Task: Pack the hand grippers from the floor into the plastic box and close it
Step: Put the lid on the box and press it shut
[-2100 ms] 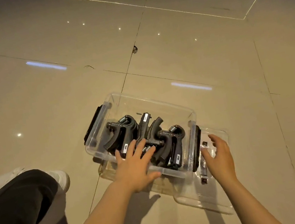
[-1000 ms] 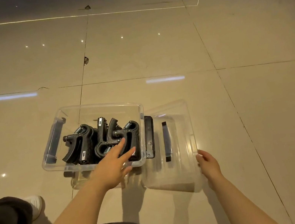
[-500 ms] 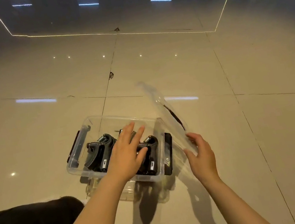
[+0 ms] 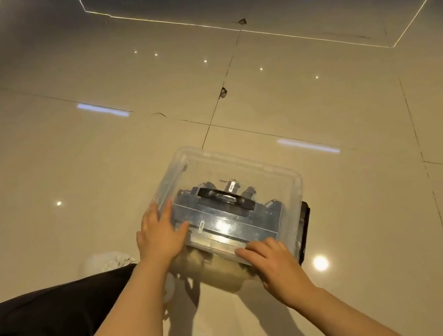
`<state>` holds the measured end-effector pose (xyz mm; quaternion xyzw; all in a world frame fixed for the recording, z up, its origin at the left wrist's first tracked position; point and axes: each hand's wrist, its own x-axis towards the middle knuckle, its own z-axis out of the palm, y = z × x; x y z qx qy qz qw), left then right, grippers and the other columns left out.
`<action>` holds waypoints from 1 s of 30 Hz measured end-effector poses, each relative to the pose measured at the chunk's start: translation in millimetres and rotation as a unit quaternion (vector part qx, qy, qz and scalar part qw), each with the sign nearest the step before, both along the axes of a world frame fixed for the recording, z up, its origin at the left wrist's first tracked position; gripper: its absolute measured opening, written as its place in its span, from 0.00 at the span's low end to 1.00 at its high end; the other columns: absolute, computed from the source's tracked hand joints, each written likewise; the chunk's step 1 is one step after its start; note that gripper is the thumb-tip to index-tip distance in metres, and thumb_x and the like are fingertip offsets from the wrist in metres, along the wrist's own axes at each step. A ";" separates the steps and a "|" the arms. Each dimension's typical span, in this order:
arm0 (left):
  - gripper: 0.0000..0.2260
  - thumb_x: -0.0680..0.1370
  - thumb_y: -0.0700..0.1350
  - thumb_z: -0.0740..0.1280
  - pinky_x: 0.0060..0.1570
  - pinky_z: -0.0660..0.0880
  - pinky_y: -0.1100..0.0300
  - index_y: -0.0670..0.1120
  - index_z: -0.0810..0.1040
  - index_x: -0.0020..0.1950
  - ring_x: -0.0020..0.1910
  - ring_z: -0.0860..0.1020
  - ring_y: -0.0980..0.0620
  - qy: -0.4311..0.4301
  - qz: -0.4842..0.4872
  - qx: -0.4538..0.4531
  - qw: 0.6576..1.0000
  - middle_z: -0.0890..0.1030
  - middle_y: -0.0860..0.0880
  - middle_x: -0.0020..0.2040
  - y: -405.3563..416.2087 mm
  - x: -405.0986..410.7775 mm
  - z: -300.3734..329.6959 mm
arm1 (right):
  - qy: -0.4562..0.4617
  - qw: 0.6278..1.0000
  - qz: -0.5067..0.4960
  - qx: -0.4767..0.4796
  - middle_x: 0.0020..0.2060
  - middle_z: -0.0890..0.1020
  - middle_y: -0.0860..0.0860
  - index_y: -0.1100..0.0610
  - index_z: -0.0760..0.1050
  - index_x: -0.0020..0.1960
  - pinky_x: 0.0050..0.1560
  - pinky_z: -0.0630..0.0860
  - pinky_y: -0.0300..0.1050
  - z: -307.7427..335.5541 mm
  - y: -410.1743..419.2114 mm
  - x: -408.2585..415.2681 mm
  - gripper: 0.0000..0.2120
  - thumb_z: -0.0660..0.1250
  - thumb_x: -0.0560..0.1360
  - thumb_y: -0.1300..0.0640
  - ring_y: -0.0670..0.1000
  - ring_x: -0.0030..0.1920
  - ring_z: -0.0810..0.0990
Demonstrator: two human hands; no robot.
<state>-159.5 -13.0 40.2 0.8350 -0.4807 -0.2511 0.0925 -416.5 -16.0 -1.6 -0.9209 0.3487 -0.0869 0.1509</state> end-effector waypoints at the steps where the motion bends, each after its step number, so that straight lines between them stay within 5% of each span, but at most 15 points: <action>1: 0.31 0.79 0.56 0.60 0.72 0.51 0.48 0.52 0.50 0.77 0.76 0.47 0.45 0.019 -0.005 0.018 1.000 0.48 0.44 0.78 2.0 2.3 -3.7 | 0.007 1.000 -0.003 -0.004 0.54 0.76 0.46 0.49 0.69 0.65 0.44 0.73 0.45 -2.9 2.8 -1.5 0.36 0.75 0.61 0.67 0.50 0.46 0.74; 6: 0.33 0.77 0.58 0.62 0.73 0.50 0.49 0.53 0.48 0.77 0.76 0.47 0.44 0.019 -0.078 0.029 0.996 0.48 0.45 0.78 1.4 -7.4 -6.1 | 0.011 0.998 -0.017 -0.054 0.52 0.78 0.46 0.49 0.72 0.61 0.41 0.70 0.43 -0.9 3.5 -14.3 0.25 0.73 0.66 0.61 0.50 0.44 0.75; 9: 0.33 0.77 0.63 0.58 0.73 0.49 0.47 0.54 0.48 0.77 0.76 0.45 0.45 -0.024 -0.095 0.045 0.994 0.44 0.47 0.78 3.4 -9.8 -9.5 | -0.030 0.993 -0.084 -0.078 0.57 0.76 0.49 0.49 0.74 0.61 0.51 0.71 0.48 4.8 -1.6 -24.5 0.16 0.64 0.74 0.48 0.54 0.54 0.75; 13: 0.36 0.74 0.70 0.53 0.70 0.40 0.39 0.58 0.45 0.76 0.75 0.37 0.44 -0.082 -0.117 0.057 0.988 0.40 0.49 0.78 1.6 -19.6 -12.0 | -0.012 0.958 -0.285 0.011 0.73 0.63 0.55 0.50 0.64 0.73 0.71 0.56 0.55 2.6 -30.1 -18.2 0.29 0.51 0.75 0.38 0.57 0.73 0.58; 17: 0.40 0.68 0.76 0.45 0.69 0.38 0.38 0.61 0.41 0.75 0.75 0.37 0.48 -0.096 -0.206 0.022 0.974 0.38 0.52 0.77 -4.2 -52.2 -15.0 | 0.033 0.951 -0.297 0.076 0.77 0.49 0.52 0.47 0.49 0.77 0.75 0.41 0.51 -10.2 -37.7 -10.1 0.34 0.41 0.74 0.34 0.52 0.76 0.37; 23: 0.40 0.58 0.78 0.30 0.64 0.31 0.32 0.65 0.23 0.66 0.70 0.26 0.46 -0.119 -0.273 0.092 0.950 0.26 0.52 0.72 -5.6 -77.7 -36.5 | 0.030 0.950 -0.299 0.083 0.77 0.46 0.50 0.45 0.46 0.77 0.75 0.40 0.52 -14.4 -39.7 -12.0 0.33 0.41 0.75 0.34 0.49 0.74 0.33; 28: 0.43 0.55 0.80 0.32 0.65 0.34 0.31 0.64 0.21 0.64 0.69 0.25 0.44 -0.134 -0.296 0.161 0.932 0.24 0.50 0.71 -13.6 -76.8 -28.6 | -0.061 0.938 -0.322 0.111 0.76 0.42 0.43 0.39 0.44 0.75 0.74 0.38 0.53 -11.6 -31.9 -16.9 0.30 0.48 0.76 0.36 0.45 0.75 0.36; 30: 0.42 0.62 0.79 0.37 0.66 0.38 0.31 0.62 0.26 0.69 0.71 0.28 0.42 -0.139 -0.287 0.163 0.934 0.28 0.48 0.73 -15.3 -87.0 -21.0 | -0.119 0.892 -0.407 0.160 0.76 0.43 0.43 0.39 0.45 0.75 0.75 0.42 0.53 -9.7 -18.0 -25.6 0.34 0.56 0.74 0.34 0.47 0.76 0.41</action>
